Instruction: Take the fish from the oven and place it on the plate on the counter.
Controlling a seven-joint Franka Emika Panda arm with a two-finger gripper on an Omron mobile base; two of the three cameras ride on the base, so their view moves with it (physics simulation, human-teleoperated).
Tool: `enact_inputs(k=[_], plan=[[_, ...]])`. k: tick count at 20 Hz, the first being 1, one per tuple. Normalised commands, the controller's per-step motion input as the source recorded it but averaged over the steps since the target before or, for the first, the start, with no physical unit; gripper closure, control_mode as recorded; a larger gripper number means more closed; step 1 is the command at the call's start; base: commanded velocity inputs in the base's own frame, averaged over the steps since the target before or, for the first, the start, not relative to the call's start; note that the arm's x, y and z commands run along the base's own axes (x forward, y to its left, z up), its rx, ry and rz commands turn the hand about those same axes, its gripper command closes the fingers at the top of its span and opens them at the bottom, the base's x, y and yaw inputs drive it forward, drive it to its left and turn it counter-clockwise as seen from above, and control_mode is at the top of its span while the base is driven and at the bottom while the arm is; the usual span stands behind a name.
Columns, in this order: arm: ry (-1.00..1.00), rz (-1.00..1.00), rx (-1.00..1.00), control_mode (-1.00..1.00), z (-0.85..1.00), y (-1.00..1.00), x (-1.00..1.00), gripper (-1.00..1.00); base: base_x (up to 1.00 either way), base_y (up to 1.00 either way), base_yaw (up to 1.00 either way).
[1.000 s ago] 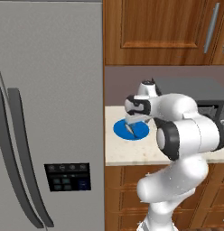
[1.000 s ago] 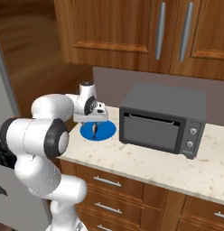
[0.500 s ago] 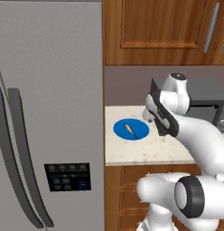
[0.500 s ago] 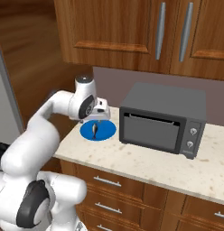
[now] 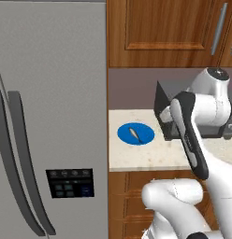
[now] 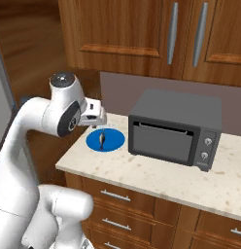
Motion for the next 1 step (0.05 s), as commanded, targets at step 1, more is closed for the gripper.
enact_inputs(k=[1], plan=[[-0.17, 0.0, -0.03, -1.0, 1.0, 0.4, -0.96, -1.0, 0.0, 0.0, 0.0]])
